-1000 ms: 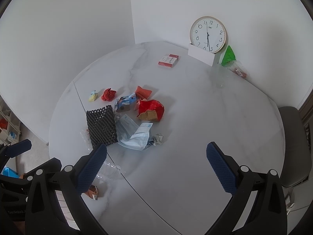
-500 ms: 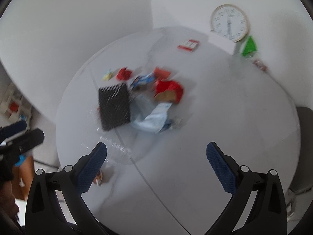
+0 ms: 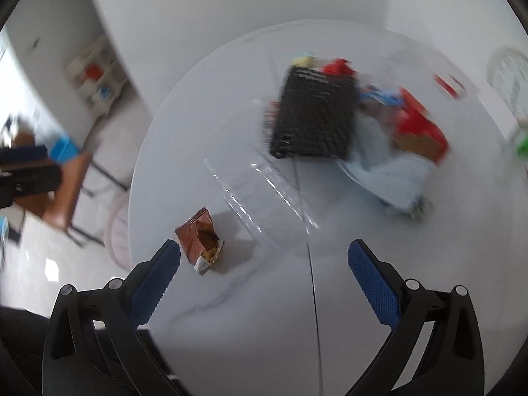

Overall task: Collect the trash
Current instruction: 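Grasp the clear plastic bottle with the right gripper while the left gripper approaches the brown wrapper, then grasp the brown snack wrapper with the left gripper and lift it toward the bin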

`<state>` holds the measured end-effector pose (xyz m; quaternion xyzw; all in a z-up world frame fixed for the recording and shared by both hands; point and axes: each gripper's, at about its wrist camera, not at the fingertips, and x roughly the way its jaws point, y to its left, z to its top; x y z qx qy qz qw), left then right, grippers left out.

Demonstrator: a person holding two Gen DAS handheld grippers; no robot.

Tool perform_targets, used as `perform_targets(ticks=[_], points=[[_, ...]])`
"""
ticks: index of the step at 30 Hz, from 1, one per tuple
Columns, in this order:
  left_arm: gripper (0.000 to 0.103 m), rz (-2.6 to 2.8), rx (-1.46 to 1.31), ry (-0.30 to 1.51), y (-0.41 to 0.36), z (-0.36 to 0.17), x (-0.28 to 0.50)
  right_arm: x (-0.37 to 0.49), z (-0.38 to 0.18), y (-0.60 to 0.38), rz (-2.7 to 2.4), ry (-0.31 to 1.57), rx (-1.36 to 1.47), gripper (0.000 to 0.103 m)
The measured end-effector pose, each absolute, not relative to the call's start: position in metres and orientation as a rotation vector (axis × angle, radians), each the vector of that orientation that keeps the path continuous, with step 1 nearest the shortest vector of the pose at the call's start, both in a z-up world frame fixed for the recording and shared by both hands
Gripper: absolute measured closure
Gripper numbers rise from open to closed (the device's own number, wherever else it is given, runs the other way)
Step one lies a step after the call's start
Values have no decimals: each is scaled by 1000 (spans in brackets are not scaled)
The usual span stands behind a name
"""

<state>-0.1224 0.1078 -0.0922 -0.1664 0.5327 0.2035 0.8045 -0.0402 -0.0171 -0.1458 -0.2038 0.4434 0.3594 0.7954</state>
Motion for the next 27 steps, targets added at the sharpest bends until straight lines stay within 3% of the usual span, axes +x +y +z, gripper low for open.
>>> perform_targets(ticks=[8,9,10,11,12,21,27], points=[[7,381,-348,1197,91,-119,-107,-6,-177,36,901,903,-799,5],[7,377,-355,1210,87,-124,-102,-4,-180,39,911,906,-816,8],[7,373,-366,1216,85,-129,-97,0,-183,40,931,928,-818,18],[7,373,-381,1225,83,-133,-93,3,-185,40,956,965,-806,36],[7,372,-396,1232,81,-137,-89,7,-187,39,975,1001,-786,41],[7,417,-563,1323,67,-170,-59,33,-155,-30,983,1110,-424,41],[15,529,-745,1407,68,-203,-35,57,-126,-87,958,1079,-235,41]])
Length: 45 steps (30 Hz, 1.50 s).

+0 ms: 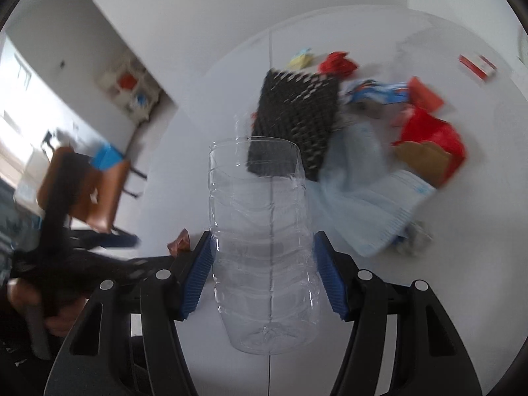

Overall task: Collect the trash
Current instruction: 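Grasp the brown snack wrapper with the left gripper and lift it toward the bin, then open the left gripper over the white bin to drop the wrapper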

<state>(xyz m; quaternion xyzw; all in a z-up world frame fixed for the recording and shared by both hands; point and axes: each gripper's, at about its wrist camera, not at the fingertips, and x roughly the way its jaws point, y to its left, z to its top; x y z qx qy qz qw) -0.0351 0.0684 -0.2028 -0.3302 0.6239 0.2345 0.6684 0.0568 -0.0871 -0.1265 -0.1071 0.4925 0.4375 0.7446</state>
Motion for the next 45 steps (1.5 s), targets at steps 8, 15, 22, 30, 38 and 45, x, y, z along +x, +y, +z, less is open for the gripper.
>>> perform_targets(ticks=[8,15,22,30,38,45], points=[[43,712,-1062,1416,71,-233,-40,72,-121,-104,960,1049,-190,41],[54,738,-1087,1374,73,-233,-36,72,-119,-109,967,1031,-151,41],[77,666,-1042,1317,88,-226,-43,63,-120,-109,943,1042,-142,41],[80,587,-997,1255,115,-211,-62,39,-107,-84,930,1019,-183,41],[80,592,-844,1192,182,-169,-124,-7,-92,-20,981,998,-191,41],[80,602,-772,1293,271,-209,-189,-51,-93,69,1069,1039,-153,41]])
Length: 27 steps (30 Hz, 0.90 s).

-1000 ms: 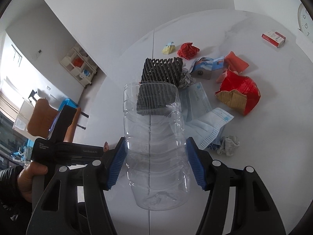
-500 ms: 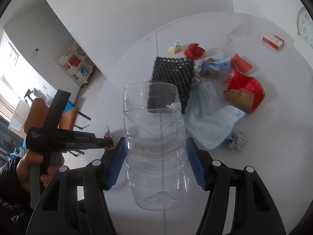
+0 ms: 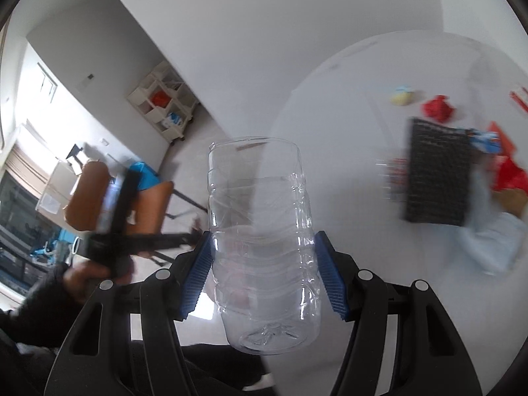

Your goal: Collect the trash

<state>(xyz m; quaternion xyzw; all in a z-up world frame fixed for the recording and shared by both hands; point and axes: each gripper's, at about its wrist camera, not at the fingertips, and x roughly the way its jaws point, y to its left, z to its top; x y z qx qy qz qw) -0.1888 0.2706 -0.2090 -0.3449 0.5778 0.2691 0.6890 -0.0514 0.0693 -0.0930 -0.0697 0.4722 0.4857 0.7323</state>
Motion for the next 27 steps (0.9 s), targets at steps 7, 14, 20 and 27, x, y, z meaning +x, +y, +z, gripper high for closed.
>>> perform_targets(ticks=[7,14,20,27], points=[[47,550,-768,1399,305,-285,-212,-86,-106,140,1080,1094,-226,41],[27,485,-800,1366,318,-291,-227,-107,-133,171,1058,1164,-290,41],[25,643,-777,1238,340,-252,-266,-125,-173,197,1077,1205,-387,40],[22,846,-735,1129,353,-206,-313,-147,-227,236,1158,1254,-505,39]])
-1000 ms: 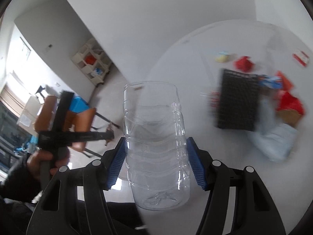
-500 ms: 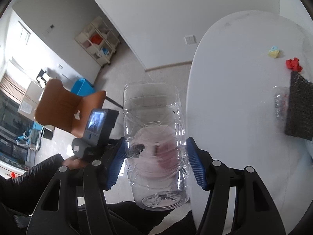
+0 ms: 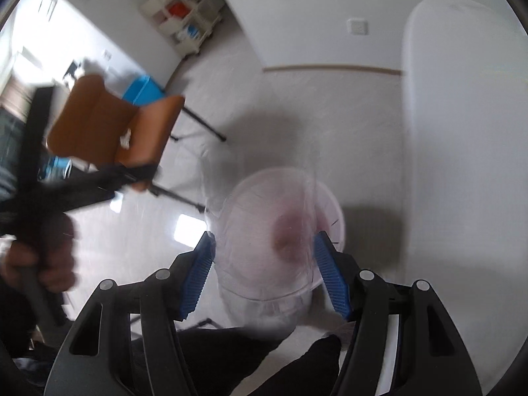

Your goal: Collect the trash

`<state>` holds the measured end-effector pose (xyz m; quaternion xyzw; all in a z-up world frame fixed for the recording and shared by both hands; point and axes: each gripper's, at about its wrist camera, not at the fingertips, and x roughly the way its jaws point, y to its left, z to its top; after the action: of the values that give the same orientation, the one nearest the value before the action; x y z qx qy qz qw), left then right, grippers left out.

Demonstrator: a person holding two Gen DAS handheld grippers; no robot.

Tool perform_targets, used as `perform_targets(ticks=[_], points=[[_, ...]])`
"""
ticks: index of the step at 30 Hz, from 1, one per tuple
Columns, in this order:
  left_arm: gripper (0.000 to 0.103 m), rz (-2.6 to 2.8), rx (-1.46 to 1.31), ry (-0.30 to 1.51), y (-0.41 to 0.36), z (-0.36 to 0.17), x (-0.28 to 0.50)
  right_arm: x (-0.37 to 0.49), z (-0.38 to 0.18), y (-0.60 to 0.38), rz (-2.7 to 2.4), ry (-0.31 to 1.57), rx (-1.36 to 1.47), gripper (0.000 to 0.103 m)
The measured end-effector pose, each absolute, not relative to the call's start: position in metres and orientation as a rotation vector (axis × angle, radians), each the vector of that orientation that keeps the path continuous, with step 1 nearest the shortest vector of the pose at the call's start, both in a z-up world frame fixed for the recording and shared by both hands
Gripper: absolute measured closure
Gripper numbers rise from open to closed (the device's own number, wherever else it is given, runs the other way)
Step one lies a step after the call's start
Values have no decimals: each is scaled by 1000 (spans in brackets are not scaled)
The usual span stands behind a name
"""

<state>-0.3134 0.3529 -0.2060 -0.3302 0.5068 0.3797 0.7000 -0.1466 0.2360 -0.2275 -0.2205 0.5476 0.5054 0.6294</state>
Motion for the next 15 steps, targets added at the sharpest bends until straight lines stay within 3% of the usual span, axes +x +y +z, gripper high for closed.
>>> perform_targets(ticks=[3,7,15], points=[[22,880,-714,1109,353,-193,-322,-153,-246,252,1172,1286,-564,26],[22,886,-743,1074,352,-181,-329,-155,-236,252,1148,1260,-570,19],[22,842,-679,1019,336,-145,-308,-90,-119,160,916,1056,-271,2]])
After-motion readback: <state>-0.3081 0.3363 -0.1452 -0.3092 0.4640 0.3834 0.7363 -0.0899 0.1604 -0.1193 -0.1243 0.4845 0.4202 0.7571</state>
